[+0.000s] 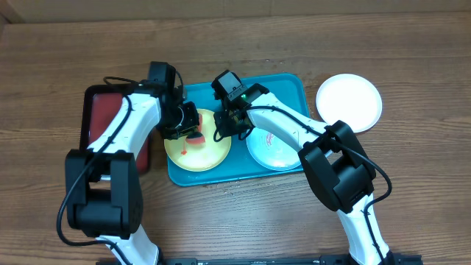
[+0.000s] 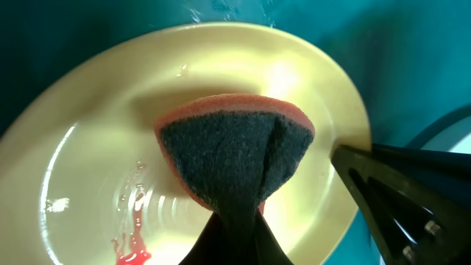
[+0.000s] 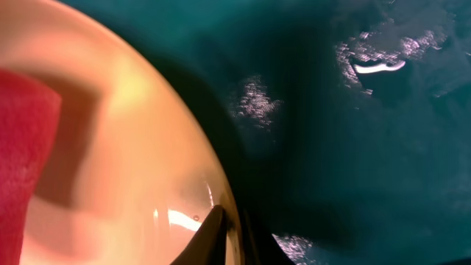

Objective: Clean dirty plates on tray and stack at the side
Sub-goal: 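Scrub the yellow plate with the sponge in the left gripper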

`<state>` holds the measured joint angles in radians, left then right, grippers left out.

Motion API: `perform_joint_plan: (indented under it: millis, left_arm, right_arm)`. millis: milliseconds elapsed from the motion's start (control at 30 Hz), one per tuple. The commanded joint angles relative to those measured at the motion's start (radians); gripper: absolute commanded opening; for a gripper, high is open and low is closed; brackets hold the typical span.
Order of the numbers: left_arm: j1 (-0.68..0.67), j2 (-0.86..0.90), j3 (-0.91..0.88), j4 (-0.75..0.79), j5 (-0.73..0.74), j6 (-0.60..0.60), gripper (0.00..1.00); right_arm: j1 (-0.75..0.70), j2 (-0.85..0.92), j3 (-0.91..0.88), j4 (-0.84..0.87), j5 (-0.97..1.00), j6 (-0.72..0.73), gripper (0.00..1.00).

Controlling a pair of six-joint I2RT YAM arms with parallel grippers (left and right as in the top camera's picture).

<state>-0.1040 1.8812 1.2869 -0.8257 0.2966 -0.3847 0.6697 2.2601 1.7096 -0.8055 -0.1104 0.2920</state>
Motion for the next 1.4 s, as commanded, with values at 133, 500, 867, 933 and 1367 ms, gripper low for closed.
perform_joint_plan:
  millis: [133, 500, 867, 933, 1367]
  left_arm:
    - [-0.017, 0.023, -0.003, 0.015, 0.01, 0.018, 0.04]
    - [-0.021, 0.024, -0.004, 0.043, 0.007, 0.018, 0.05]
    - [-0.035, 0.028, -0.009, 0.055, -0.015, 0.018, 0.07]
    - [-0.035, 0.028, -0.009, 0.048, -0.041, 0.015, 0.05]
    - [-0.043, 0.028, -0.036, 0.04, -0.062, -0.018, 0.04]
  right_arm:
    - [-0.013, 0.048, -0.032, -0.058, 0.248, 0.113, 0.12]
    - [-0.017, 0.048, -0.033, -0.047, 0.161, 0.098, 0.7]
    - [-0.017, 0.048, -0.034, -0.03, 0.138, 0.089, 0.55]
    - [-0.017, 0.048, -0.035, -0.017, 0.098, 0.04, 0.47]
    - [-0.017, 0.048, -0.035, 0.008, 0.063, 0.007, 0.04]
